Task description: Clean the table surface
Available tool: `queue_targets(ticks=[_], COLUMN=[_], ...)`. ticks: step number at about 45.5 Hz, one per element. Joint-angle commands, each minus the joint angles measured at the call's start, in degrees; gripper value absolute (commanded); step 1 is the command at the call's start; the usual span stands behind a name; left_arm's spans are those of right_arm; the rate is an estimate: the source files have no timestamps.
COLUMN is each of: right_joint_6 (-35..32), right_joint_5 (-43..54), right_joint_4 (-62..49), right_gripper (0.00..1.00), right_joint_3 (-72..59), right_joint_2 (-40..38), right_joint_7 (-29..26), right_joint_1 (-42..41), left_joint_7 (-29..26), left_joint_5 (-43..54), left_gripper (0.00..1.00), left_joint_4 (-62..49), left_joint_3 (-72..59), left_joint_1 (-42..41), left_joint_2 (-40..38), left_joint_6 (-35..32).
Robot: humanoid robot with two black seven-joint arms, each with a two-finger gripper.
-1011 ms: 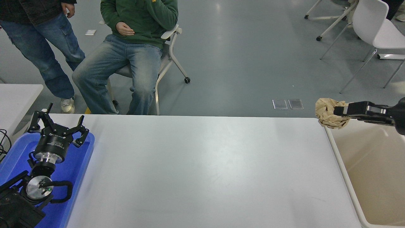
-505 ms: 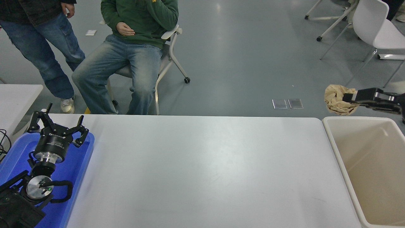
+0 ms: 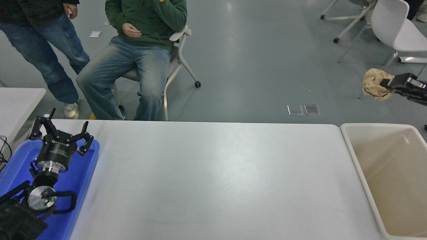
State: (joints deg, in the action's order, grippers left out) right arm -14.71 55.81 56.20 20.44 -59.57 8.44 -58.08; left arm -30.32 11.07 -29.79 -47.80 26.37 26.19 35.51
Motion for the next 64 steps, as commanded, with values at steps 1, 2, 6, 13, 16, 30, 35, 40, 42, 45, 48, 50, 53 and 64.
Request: queue_targets(ticks=[1,2,6,13,16,30,35,40,42,45,48,50,53,64], right_joint_6=[3.72,4.07,5.04,8.91,10.49,16.82,19.1,21.04,21.48,21.83,22.1,22.1,22.18,22.18], right_joint_5=[-1.76,-1.76,-1.76,-1.76,-1.85,-5.44,-8.61,-12.3,-13.53,-14.76,-15.73,-16.08,-16.09,-16.0], right_joint_4=[-14.09,-15.49,-20.77,-31.32,-33.96,-43.45,-46.88,-49.43,-50.4,-51.54,-52.6,-53.21,-54.0,-55.15], right_gripper=[0.0,0.0,0.0,0.0,0.0,0.0,0.0,0.0,0.0,0.0,0.0,0.0,0.0,0.0], right_joint_3=[-0.22,-0.22,-0.22,-3.82,-5.23,-12.52,-15.42,-17.1,-17.8,-18.77,-19.47,-19.82,-20.0,-20.09], right_joint_2=[6.3,7.0,10.26,15.88,17.55,23.79,25.99,28.01,28.63,29.6,30.65,31.18,31.97,33.29], right_joint_7=[-0.09,-0.09,-0.09,0.0,0.0,-0.09,-0.35,-2.02,-2.63,-3.51,-4.92,-5.8,-6.85,-10.28], right_joint_1=[0.68,0.68,0.68,0.68,0.68,3.76,5.25,6.66,6.75,7.1,7.45,7.98,8.51,10.09], left_joint_7=[0.0,0.0,0.0,0.0,0.0,0.0,0.0,0.0,0.0,0.0,0.0,0.0,0.0,0.0], left_joint_5=[0.0,0.0,0.0,0.0,0.0,0.0,0.09,0.0,0.0,0.09,0.0,0.01,0.0,0.0], left_gripper=[1.0,1.0,1.0,1.0,1.0,1.0,1.0,1.0,1.0,1.0,1.0,1.0,1.0,1.0], left_joint_4=[-0.01,-0.01,-0.01,-0.01,-0.01,-0.01,-0.01,-0.01,-0.01,-0.01,-0.01,-0.01,-0.01,-0.01], left_joint_3=[-0.01,-0.01,-0.01,-0.01,-0.01,-0.01,-0.01,-0.01,-0.01,-0.01,-0.01,-0.01,-0.01,-0.01], left_joint_1=[0.0,0.0,0.0,0.0,0.0,0.0,0.0,0.0,0.0,0.0,0.0,0.0,0.0,0.0], left_joint_2=[0.0,0.0,0.0,0.0,0.0,0.0,0.0,0.0,0.0,0.0,0.0,0.0,0.0,0.0], left_joint_6=[0.0,0.0,0.0,0.0,0.0,0.0,0.0,0.0,0.0,0.0,0.0,0.0,0.0,0.0])
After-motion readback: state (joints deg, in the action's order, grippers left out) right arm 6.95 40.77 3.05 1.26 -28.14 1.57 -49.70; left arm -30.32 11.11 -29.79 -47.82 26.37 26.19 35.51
